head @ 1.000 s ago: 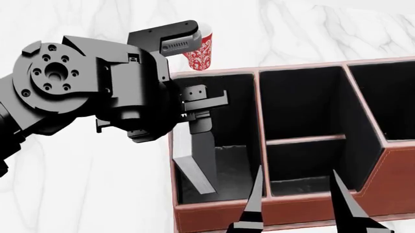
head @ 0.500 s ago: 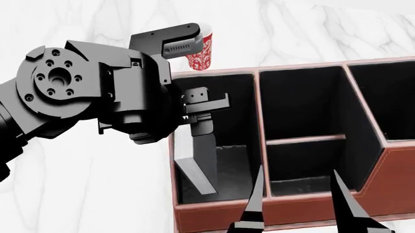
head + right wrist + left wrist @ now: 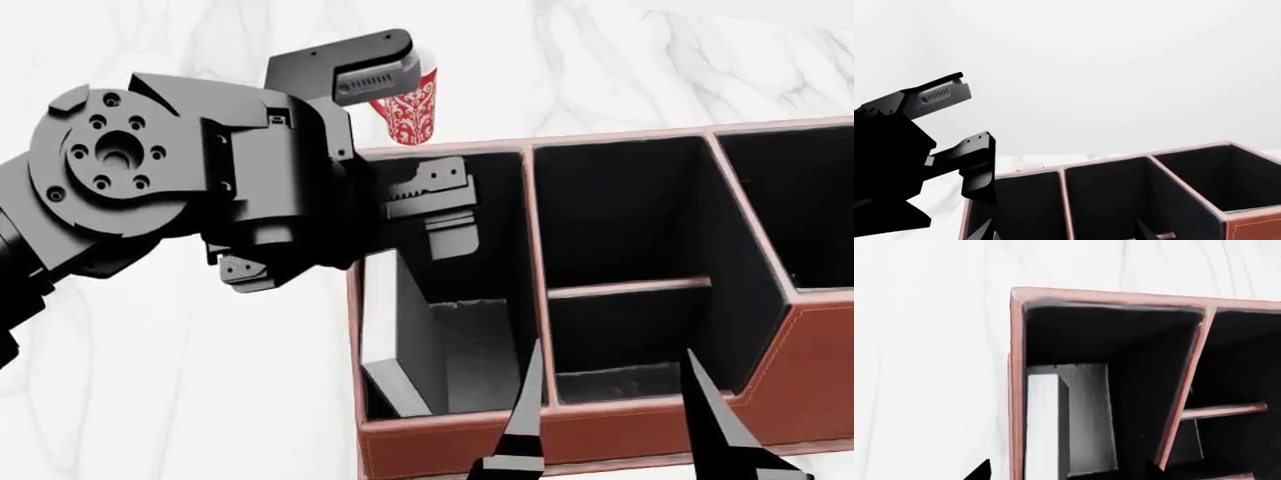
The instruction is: Pick up the book and place it in the left compartment of the caddy.
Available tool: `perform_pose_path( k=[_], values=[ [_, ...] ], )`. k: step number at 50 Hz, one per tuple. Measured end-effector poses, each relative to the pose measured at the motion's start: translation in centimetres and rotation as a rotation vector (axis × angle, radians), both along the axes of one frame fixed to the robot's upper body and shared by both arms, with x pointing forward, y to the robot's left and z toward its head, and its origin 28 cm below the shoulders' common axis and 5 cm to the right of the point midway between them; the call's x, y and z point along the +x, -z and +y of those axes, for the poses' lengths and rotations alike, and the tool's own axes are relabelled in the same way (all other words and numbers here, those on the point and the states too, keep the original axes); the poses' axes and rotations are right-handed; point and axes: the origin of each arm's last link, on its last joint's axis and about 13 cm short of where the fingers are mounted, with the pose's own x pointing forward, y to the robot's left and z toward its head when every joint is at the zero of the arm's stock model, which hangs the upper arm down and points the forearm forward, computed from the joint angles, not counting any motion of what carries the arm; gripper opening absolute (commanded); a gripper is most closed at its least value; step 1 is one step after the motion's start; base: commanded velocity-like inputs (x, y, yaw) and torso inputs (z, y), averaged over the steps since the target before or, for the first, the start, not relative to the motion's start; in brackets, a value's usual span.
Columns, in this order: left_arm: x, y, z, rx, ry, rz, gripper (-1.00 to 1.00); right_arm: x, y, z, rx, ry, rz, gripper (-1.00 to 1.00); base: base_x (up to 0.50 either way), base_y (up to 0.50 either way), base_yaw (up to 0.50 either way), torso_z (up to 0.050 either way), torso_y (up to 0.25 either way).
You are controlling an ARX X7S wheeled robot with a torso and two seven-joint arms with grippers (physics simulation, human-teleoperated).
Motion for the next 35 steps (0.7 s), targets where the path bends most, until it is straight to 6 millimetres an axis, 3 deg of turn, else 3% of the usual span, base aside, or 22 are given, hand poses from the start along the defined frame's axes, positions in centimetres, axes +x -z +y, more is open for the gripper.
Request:
perform_pose_path(
  k=[26, 35],
  values=[
    [0.0, -0.9, -0.1, -0.016, 0.029, -0.071, 1.00, -0.1, -0.2, 0.1, 0.001, -0.005, -0.005, 1.00, 0.00, 0.00, 0.00, 0.000, 0.000],
    [-1.1, -1.3, -0.8, -0.052, 0.104, -0.175, 1.00, -0.2, -0.2, 0.2, -0.001, -0.010, -0.008, 1.00, 0.00, 0.00, 0.00, 0.000, 0.000]
  ],
)
